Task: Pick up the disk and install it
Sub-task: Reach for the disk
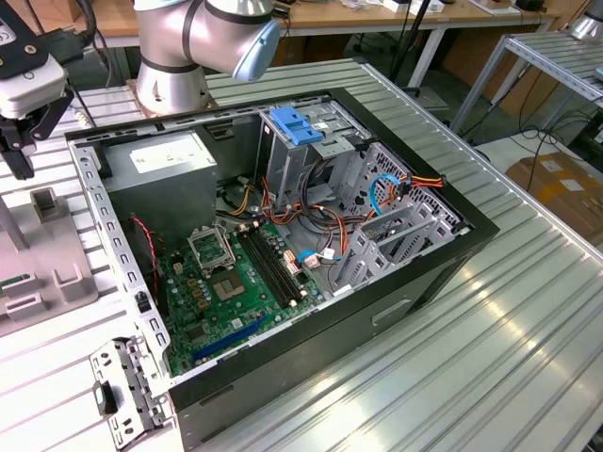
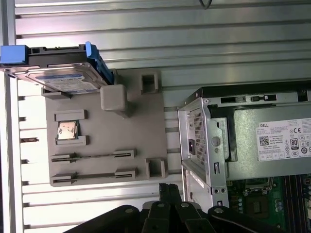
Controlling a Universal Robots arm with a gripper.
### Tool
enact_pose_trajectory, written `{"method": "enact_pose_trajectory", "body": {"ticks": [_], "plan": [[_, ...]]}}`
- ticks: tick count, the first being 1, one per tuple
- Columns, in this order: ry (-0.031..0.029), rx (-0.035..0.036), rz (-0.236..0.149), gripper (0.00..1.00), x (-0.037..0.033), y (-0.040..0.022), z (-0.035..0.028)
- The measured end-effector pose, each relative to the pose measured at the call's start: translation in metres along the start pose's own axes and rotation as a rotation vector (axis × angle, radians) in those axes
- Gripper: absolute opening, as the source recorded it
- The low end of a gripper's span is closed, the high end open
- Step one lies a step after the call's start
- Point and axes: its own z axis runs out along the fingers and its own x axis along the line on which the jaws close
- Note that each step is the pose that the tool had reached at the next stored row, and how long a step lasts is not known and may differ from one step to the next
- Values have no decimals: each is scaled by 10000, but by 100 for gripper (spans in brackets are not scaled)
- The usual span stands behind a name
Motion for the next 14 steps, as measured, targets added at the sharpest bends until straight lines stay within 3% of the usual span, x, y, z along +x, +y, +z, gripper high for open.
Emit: {"method": "enact_pose_trajectory", "body": {"ticks": [14], "plan": [[-1, -1, 0, 11, 182, 1, 28]]}}
